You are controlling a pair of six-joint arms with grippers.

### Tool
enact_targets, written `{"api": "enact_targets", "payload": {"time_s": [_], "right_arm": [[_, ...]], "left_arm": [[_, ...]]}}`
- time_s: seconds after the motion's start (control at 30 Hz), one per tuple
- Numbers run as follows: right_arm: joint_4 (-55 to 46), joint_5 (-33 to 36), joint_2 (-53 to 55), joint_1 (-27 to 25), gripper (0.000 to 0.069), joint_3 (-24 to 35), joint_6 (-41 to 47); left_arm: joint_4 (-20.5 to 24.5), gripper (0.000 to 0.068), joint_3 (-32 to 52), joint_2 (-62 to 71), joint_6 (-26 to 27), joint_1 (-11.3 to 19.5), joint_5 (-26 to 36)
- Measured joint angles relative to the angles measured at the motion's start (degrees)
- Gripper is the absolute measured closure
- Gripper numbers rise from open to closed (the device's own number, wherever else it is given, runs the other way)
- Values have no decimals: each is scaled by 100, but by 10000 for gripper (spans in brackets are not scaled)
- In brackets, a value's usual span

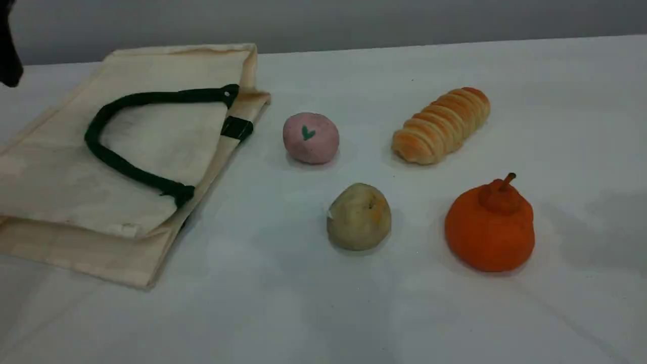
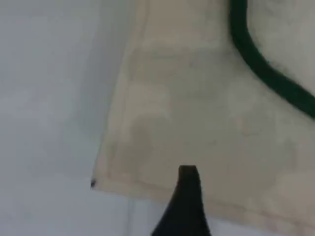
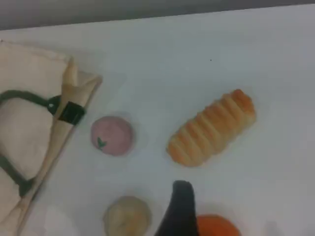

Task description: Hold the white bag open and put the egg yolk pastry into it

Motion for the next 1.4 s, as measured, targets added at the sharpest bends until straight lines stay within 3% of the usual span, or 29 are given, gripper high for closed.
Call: {"api": "enact_targets", "payload": {"time_s": [0.47, 0.7, 1.07, 1.4], "right_arm": [[217, -5, 0, 0, 102, 0, -145], [217, 0, 0, 0, 102, 0, -145], [217, -5, 0, 0, 102, 0, -139], [217, 1, 0, 0, 104, 0, -139]], "left_arm": [[84, 93, -810, 1652, 176, 5, -659], [456, 93, -1034, 2303, 183, 5, -1015], [498, 93, -1045, 2680, 183, 5, -1700], [493, 93, -1091, 2970, 183, 0, -1960]]}}
